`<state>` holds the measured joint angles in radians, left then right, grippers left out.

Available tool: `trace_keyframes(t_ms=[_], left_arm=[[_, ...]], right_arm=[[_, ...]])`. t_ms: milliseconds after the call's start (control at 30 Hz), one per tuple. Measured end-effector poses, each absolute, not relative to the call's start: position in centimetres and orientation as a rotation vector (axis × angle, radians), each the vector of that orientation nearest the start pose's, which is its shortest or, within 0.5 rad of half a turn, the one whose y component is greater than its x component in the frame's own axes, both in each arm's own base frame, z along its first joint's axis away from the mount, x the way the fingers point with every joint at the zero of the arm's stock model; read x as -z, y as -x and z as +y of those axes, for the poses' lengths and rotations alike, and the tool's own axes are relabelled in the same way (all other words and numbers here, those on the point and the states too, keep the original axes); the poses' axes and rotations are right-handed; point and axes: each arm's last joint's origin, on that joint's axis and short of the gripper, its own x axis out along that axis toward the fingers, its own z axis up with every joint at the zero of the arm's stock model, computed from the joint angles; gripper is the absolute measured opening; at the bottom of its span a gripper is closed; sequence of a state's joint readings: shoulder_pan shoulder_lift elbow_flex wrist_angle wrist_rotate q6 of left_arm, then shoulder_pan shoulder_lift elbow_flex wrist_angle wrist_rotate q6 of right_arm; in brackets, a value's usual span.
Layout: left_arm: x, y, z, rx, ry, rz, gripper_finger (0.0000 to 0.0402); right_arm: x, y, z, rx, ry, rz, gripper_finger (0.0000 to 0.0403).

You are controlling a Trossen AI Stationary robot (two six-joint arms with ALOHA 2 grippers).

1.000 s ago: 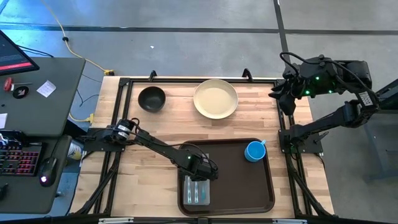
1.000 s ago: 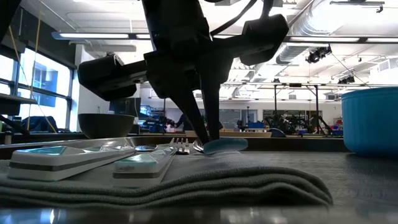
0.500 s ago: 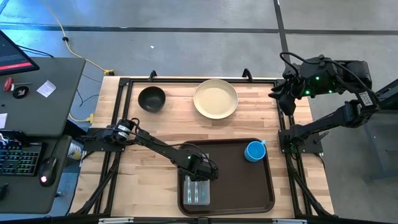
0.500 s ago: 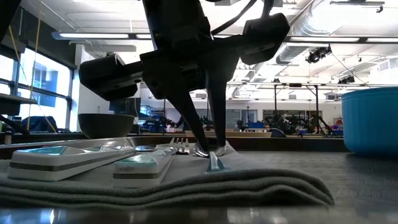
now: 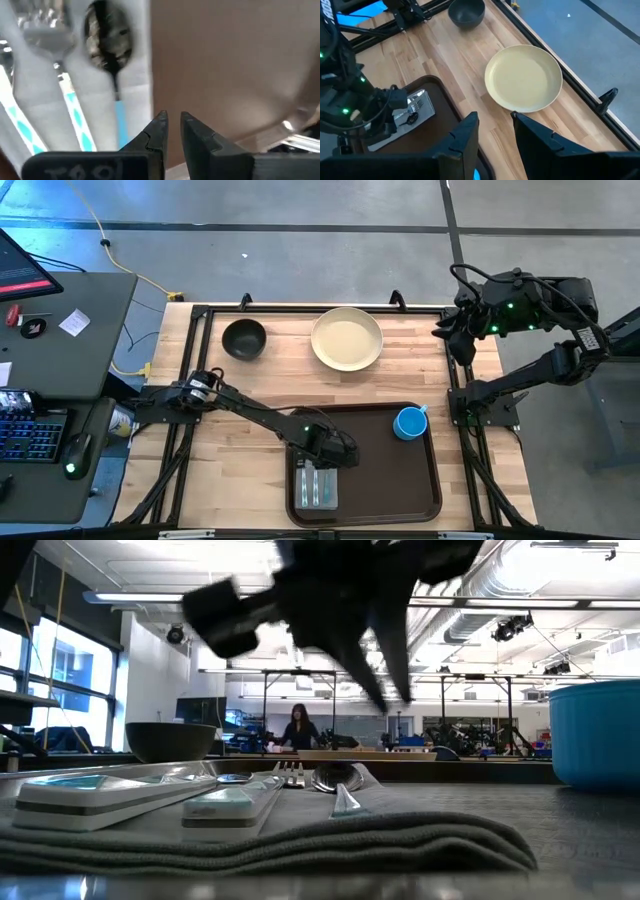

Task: Set up tray
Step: Put the white plate on the brown tray to the right side of the blue spoon

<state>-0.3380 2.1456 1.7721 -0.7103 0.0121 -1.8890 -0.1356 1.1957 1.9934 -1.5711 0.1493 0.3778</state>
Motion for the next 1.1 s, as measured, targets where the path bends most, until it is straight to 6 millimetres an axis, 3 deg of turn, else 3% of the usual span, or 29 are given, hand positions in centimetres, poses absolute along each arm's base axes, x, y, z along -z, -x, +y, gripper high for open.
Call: trace_keyframes(t_ms=[233,433,600,867,1100], left_arm=[[-26.0,-43.7,-12.5,-0.751,1.249,0.980,0.0085],[-31.5,-44.2,-9.5,-0.522,0.962,0.976,0.0085],[-35.5,-43.7,-7.6,-0.473,0.879,0.892,0.0085],[-40.5,-38.6,-7.0,-0.627,0.578,0.713,0.0085],[-45.2,-34.3,-3.4,-0.551,0.381,0.679,0.0047]], right_arm=[[-49.7,-12.5,-2.1,0.392,-0.284,0.744,0.0117],[-49.1,-14.6,-3.0,0.381,-0.215,0.816,0.0117],[-48.4,-16.1,-4.6,0.434,-0.201,0.867,0.0117],[-47.6,-16.9,-8.2,0.435,-0.342,0.902,0.0117],[-45.0,-21.2,-11.3,0.539,-0.460,0.988,0.0117]])
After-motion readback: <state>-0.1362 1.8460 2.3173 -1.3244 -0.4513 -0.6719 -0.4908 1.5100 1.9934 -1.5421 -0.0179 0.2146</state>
